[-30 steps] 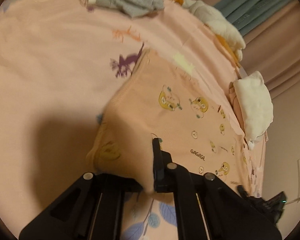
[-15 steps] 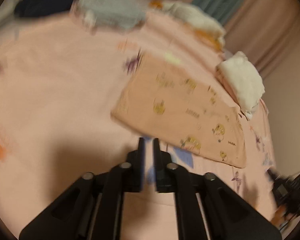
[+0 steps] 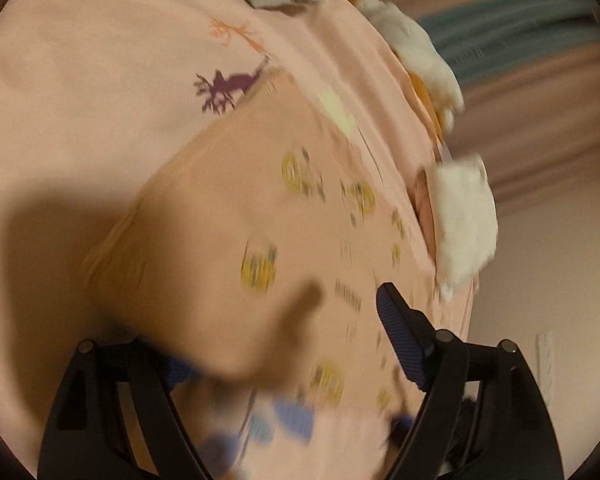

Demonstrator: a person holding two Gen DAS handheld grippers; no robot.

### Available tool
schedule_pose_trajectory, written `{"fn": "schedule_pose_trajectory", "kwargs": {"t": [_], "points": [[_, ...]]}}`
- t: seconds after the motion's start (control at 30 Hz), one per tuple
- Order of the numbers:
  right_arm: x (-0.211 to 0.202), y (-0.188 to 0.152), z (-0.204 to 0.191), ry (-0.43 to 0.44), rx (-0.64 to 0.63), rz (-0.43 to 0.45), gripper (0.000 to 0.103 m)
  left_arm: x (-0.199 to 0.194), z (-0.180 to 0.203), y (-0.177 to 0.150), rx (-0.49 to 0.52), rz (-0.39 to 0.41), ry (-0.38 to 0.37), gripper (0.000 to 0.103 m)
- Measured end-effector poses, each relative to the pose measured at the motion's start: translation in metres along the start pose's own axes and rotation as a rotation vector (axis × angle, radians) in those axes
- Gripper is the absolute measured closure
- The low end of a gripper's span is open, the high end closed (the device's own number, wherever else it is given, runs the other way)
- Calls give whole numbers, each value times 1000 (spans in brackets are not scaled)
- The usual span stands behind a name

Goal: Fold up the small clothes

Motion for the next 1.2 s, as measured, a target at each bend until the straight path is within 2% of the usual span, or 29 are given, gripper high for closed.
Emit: {"fn": "schedule_pose_trajectory", "kwargs": {"t": [0.07,0.1,0.13,0.17,0.2,0.23,0.27,0.33,0.4,0.53,0.63,0.73,0.8,0.87,0.93,1.0,1.1,1.2], "points": [[12,11,-5,2,12,20,30,9,2,13,-45,37,-3,27],[14,15,-7,3,12,25,30,12,3,17,-44,40,24,54],[20,20,-11,4,20,32,31,19,1,20,-39,26,85,90],[21,23,-11,5,21,33,46,27,-2,22,-36,0,133,92],[30,28,-14,-3,10,35,63,28,-3,23,-49,5,130,93],[34,29,-12,-13,0,22,94,25,-3,22,-64,20,119,94],[46,30,-9,-44,0,-19,94,18,2,22,-51,32,124,95],[43,29,-5,-9,9,-15,94,4,13,20,19,62,133,97],[24,23,-12,41,-60,12,95,-14,24,16,93,75,129,97],[-15,5,-16,83,-103,21,95,-52,31,-5,106,60,67,97],[-50,-17,-9,125,-92,4,95,-83,25,-42,117,19,29,97],[-78,-42,-2,71,-143,3,95,-114,14,-87,138,-42,20,96],[-100,-64,9,52,-155,-1,95,-125,5,-113,159,-66,57,96],[-113,-84,28,-28,-152,-11,95,-127,-9,-132,189,-80,115,95],[-110,-95,43,-155,-162,-18,95,-127,-27,-140,185,-84,191,95],[-112,-102,56,-256,-194,3,95,-130,-41,-140,182,-61,172,93],[-127,-105,65,-269,-190,18,95,-147,-53,-138,118,-39,152,92],[-153,-103,77,-324,-140,40,95,-166,-51,-136,134,-8,210,87]]}}
Point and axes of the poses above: each gripper's, at about its wrist camera, not at the fingertips, and x roughly the way its jaws point, z to its right, y to its top, the point moved 4 cm from there along x, roughly the way its jaws point, and after that the axes turned 4 degrees about -y, right-handed, at the moved point
